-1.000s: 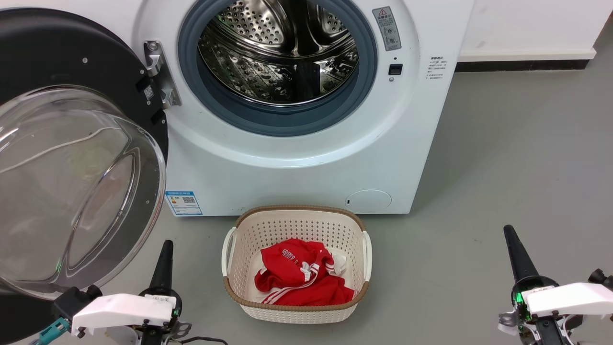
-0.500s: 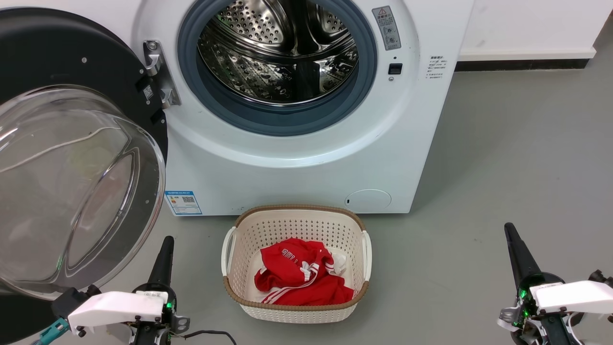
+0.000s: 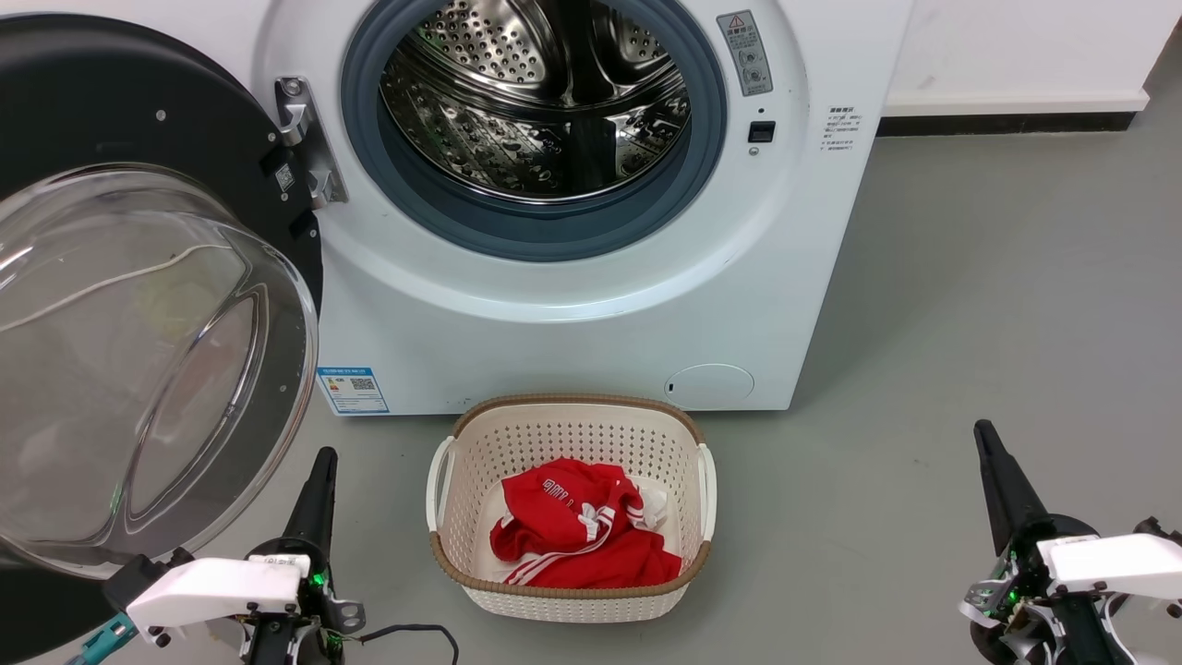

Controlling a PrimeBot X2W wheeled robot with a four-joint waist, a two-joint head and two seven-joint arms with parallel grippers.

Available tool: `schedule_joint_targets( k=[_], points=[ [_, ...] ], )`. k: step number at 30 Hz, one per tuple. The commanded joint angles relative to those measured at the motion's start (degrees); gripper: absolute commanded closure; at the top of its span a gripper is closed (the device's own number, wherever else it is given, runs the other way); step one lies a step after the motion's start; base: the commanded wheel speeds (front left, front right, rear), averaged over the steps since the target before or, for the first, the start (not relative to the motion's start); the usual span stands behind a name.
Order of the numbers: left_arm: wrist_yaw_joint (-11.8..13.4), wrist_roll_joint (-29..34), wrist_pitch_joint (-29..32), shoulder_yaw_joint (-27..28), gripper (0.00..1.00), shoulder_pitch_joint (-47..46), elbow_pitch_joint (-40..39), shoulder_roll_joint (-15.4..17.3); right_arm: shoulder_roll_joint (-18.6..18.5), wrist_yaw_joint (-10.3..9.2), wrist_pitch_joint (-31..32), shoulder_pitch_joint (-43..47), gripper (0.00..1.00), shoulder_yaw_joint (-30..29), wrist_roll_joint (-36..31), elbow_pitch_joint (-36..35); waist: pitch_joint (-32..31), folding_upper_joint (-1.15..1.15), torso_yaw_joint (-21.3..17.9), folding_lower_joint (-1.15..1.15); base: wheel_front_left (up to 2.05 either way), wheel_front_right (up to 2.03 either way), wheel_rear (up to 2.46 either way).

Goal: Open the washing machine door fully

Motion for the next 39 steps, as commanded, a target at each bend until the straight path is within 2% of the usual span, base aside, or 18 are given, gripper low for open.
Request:
schedule_joint_targets(
  k=[1,19,39],
  points=[
    [-0.4,-1.1,0.3,0.2,1.00,-1.0,0.1,0.0,-0.1,0.00,0.3,-0.8,1.00,-0.2,1.1,0.1,0.0,0.00,0.0,0.00,0.00,0.00,0.00],
    [-1.0,-8.9,2.2,0.8,1.00,-1.7,1.1,-0.1,0.1,0.00,2.0,-1.8,1.00,-0.8,8.4,1.2,0.1,0.00,-0.1,0.00,0.00,0.00,0.00],
    [-1.0,-8.6,2.1,0.7,1.00,-1.6,1.0,-0.1,0.4,0.00,2.2,-1.8,1.00,-1.2,7.7,1.1,0.1,0.00,-0.1,0.00,0.00,0.00,0.00]
  ],
)
